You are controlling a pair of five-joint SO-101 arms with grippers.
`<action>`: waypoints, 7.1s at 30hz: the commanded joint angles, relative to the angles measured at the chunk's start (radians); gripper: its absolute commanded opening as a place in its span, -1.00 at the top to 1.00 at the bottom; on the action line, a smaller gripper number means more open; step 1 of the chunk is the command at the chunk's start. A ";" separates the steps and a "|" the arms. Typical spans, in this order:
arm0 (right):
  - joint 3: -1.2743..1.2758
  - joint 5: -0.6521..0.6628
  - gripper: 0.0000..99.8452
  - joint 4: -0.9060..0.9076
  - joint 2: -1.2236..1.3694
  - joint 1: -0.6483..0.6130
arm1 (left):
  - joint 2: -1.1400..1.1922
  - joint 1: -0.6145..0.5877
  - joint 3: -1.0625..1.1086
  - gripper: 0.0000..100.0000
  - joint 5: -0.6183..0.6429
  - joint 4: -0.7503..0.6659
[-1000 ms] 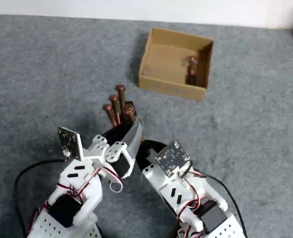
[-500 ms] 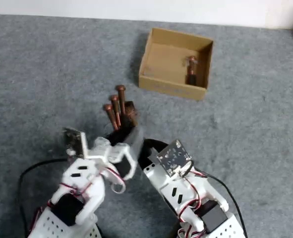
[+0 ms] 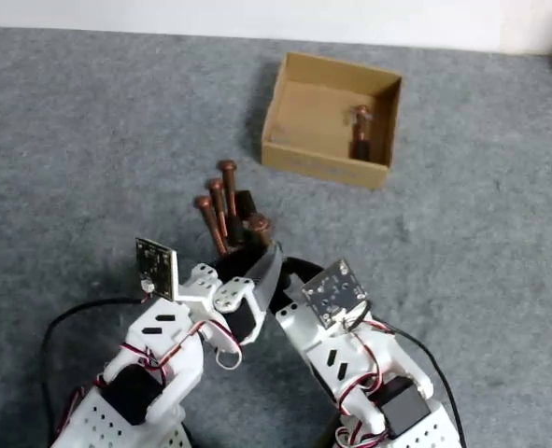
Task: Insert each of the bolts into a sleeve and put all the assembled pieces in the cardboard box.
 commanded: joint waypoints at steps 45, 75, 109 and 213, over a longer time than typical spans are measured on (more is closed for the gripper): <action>0.025 0.095 0.99 -0.068 -0.008 0.153 | -0.008 -0.343 -0.150 0.95 -0.468 0.150; -1.307 0.026 0.99 -0.177 1.685 0.541 | 1.305 -0.545 -0.567 0.99 -0.482 -0.158; -3.304 0.029 0.17 0.825 3.007 0.572 | 1.314 -0.518 -0.567 0.98 -0.486 -0.164; -1.121 -0.327 0.99 -0.085 2.037 -0.036 | 1.038 -0.779 -0.461 0.98 -0.362 -0.127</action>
